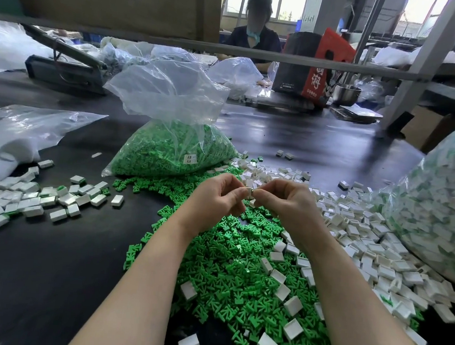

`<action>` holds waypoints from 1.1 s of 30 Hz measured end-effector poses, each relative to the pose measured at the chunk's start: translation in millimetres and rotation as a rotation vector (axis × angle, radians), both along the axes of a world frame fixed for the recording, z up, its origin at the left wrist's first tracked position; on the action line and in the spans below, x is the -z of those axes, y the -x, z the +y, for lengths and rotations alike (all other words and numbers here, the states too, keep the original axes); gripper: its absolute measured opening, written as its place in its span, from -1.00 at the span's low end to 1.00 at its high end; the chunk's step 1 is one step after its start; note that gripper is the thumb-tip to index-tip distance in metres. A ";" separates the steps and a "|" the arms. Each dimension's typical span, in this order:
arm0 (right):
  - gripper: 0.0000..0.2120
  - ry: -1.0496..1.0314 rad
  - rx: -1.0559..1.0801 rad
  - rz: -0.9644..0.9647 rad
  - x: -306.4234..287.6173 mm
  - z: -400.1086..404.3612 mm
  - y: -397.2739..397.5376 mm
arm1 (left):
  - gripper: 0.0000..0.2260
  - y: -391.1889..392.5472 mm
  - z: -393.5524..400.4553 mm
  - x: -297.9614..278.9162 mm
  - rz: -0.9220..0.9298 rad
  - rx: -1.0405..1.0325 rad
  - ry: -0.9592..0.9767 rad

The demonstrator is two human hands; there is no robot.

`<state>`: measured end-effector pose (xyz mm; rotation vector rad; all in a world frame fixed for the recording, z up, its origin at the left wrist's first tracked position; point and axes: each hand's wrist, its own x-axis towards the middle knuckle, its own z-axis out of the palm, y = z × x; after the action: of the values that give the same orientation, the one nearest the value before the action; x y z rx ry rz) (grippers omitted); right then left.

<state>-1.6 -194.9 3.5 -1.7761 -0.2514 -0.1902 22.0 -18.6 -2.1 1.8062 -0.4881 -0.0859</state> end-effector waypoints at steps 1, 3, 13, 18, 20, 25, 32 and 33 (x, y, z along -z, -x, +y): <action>-0.93 -0.004 -0.011 -0.002 -0.2 0.4 -0.2 | -0.86 0.4 0.9 -0.2 0.004 0.025 -0.044; -0.93 0.006 -0.029 0.000 -1.0 1.4 -0.2 | -0.79 1.6 1.2 -0.8 0.031 0.064 -0.055; -0.84 0.035 -0.229 0.232 0.8 0.4 -0.4 | -0.80 3.7 -4.1 -0.6 0.175 0.133 0.030; -0.84 -0.100 -0.302 0.300 1.3 -1.3 1.9 | -0.78 5.0 -7.7 -0.9 0.212 0.156 0.075; -0.81 -0.102 -0.318 0.320 2.6 -1.9 2.5 | -0.81 5.3 -7.7 1.2 0.234 0.175 0.060; -0.83 -0.118 -0.376 0.344 6.8 -4.8 2.6 | -0.88 4.9 -6.8 6.2 0.266 0.184 0.007; -0.85 -0.049 -0.391 0.337 12.1 -9.2 -0.4 | -0.86 4.9 -4.1 6.6 0.253 0.209 -0.030; -0.86 -0.045 -0.391 0.337 12.7 -9.6 -0.7 | -0.86 5.1 -3.7 6.6 0.257 0.213 -0.025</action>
<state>-0.9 -204.5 -9.2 -1.6475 -0.3401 0.3769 17.0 -22.3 -8.6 1.7316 -0.4945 -0.4673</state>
